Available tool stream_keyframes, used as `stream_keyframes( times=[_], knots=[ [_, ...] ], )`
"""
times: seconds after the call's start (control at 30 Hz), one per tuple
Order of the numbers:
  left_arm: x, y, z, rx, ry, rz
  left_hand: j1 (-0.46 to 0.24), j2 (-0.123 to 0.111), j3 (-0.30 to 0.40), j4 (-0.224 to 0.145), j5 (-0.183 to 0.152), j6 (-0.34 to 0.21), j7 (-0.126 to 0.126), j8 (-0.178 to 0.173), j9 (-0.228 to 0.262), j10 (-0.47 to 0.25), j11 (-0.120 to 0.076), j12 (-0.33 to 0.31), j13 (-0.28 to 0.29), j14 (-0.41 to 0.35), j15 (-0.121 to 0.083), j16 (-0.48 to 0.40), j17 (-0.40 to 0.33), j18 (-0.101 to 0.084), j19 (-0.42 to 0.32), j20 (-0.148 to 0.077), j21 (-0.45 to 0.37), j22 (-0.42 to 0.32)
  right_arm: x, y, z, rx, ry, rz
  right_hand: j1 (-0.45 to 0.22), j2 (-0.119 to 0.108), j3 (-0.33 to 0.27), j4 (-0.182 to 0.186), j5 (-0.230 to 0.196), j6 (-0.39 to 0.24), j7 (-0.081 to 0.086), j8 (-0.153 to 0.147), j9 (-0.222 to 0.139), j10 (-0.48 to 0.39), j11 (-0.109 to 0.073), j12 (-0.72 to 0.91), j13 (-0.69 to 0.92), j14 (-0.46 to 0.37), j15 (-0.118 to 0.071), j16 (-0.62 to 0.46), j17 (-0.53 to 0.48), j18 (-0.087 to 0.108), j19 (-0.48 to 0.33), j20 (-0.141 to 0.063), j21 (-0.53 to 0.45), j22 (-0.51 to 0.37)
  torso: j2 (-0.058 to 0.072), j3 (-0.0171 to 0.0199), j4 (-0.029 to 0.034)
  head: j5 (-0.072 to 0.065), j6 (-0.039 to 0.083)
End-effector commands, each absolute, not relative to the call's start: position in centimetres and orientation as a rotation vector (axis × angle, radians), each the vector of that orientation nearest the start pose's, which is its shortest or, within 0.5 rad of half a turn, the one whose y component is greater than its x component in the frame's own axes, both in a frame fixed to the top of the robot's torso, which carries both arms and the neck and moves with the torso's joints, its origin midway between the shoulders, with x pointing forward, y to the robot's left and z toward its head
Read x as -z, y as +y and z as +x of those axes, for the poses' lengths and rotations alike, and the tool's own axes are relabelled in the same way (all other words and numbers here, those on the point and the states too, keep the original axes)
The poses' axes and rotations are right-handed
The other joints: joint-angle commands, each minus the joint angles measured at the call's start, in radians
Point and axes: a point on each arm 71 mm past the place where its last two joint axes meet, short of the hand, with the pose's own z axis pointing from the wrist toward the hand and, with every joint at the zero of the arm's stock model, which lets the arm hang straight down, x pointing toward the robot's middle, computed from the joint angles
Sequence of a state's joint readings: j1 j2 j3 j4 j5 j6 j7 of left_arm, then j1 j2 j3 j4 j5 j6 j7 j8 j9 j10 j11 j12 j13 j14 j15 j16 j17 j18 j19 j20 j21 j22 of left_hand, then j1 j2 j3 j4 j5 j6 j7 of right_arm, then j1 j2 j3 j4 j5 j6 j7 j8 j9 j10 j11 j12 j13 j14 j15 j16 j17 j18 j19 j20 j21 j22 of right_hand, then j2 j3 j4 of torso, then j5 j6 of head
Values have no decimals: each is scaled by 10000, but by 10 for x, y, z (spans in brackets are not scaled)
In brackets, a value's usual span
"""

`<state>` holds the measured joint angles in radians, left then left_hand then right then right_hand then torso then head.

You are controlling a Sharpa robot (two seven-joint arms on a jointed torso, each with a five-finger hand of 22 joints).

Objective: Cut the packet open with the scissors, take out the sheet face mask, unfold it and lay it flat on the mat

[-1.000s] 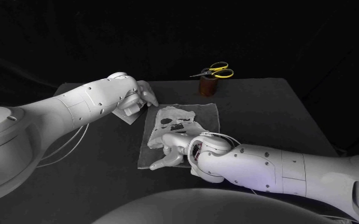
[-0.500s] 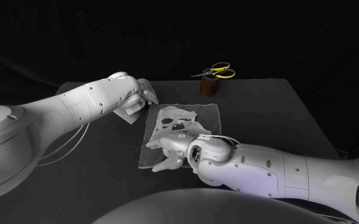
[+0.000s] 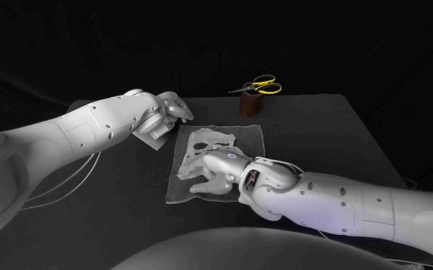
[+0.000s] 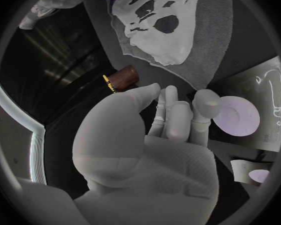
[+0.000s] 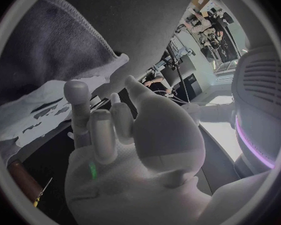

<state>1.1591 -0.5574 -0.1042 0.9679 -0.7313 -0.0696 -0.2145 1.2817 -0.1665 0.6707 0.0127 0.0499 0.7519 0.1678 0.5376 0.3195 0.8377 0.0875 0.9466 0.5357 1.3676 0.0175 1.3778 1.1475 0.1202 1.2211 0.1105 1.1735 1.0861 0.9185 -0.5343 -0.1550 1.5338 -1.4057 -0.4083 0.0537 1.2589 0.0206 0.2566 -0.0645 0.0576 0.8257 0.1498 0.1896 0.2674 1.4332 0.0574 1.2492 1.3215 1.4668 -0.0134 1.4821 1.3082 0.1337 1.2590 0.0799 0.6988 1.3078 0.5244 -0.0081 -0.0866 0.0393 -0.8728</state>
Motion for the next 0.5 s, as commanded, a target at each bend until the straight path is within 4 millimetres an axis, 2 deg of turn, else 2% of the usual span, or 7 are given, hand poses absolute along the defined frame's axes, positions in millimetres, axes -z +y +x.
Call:
stream_keyframes(
  times=[0.03, 0.13, 0.17, 0.27, 0.33, 0.43, 0.5],
  knots=[
    [269, 225, 545, 8739, 19527, -7420, 93, -54, 43, 27, -5, -124, -14, 15, -20, -198, 25, -249, -258, -440, 32, -355, -687, 169, -293, 31, -377, -394, 299, -55, 363, -14016, 17438, -47, 123, -16, 415, -265, -11, 387, 140, -18, -113, -140, 112, -422, -404, 501, 110, -136, 855, 145, -78, 154, -190, 406, -22, 4, -2, 11, 2],
    [261, 226, 532, 9774, 19113, -7263, 245, -48, 49, -21, -2, -193, 15, 92, -30, -423, 77, -539, -601, -1421, 87, -1095, -2023, 439, -1271, 84, -1534, -1592, 293, -84, 365, -14077, 17680, 769, 54, -75, 594, -398, -3, 572, 148, -42, -181, -185, 141, -436, -446, 479, 129, -148, 828, 161, -81, 205, -175, 412, -26, 0, 10, 18, 2],
    [258, 227, 527, 10102, 19034, -7167, 290, -53, 38, -46, 0, -192, 12, 122, -29, -454, 83, -595, -684, -1530, 96, -1159, -2147, 455, -1341, 90, -1635, -1676, 292, -95, 365, -14034, 17817, 985, 11, -125, 680, -474, 0, 710, 144, -30, -209, -235, 144, -485, -499, 454, 137, -176, 778, 181, -120, 224, -257, 393, -31, -3, 8, 41, 2],
    [252, 230, 511, 10835, 18924, -6682, 537, -41, 53, -203, -5, -119, 28, 245, -21, -564, 115, -834, -969, -2031, 121, -1489, -2796, 462, -1384, 108, -1743, -1759, 288, -124, 363, -13801, 18245, 1391, -174, -266, 936, -665, 2, 1012, 109, -43, -322, -808, 122, -1393, -1264, 113, 131, -659, 32, 343, -593, 255, -1254, 120, -30, 0, -13, 95, 2],
    [251, 232, 495, 11185, 18983, -6082, 630, -59, 20, -276, -5, -32, 8, 329, -6, -507, 103, -870, -1064, -2221, 114, -1615, -3045, 448, -1317, 109, -1688, -1698, 287, -146, 360, -13535, 18589, 1547, -254, -389, 998, -761, 22, 1230, 62, 8, -351, -968, 89, -1630, -1493, 26, 112, -766, -121, 383, -736, 250, -1545, 29, -28, -2, -5, 105, 2],
    [253, 236, 475, 11423, 19121, -5274, 667, -141, -83, -327, -6, 128, -38, 447, 13, -387, 70, -895, -1171, -2352, 91, -1703, -3231, 426, -1221, 98, -1604, -1606, 289, -170, 358, -12932, 18998, 1572, -287, -542, 1095, -914, 31, 1454, 5, 57, -400, -1560, 42, -2612, -2329, -299, 82, -1194, -728, 491, -1123, 235, -2339, -215, -58, 3, 16, 104, 2],
    [255, 238, 464, 11470, 19237, -4662, 674, -248, -258, -355, -8, 355, -133, 575, 22, -76, -24, -825, -1252, -2269, 23, -1637, -3199, 404, -1111, 53, -1522, -1513, 291, -183, 357, -12453, 19187, 1409, -294, -623, 1107, -975, 31, 1526, -19, 82, -413, -1598, 22, -2715, -2446, -319, 68, -1220, -753, 492, -1146, 226, -2385, -243, -93, 5, 36, 117, 2]
  ],
)
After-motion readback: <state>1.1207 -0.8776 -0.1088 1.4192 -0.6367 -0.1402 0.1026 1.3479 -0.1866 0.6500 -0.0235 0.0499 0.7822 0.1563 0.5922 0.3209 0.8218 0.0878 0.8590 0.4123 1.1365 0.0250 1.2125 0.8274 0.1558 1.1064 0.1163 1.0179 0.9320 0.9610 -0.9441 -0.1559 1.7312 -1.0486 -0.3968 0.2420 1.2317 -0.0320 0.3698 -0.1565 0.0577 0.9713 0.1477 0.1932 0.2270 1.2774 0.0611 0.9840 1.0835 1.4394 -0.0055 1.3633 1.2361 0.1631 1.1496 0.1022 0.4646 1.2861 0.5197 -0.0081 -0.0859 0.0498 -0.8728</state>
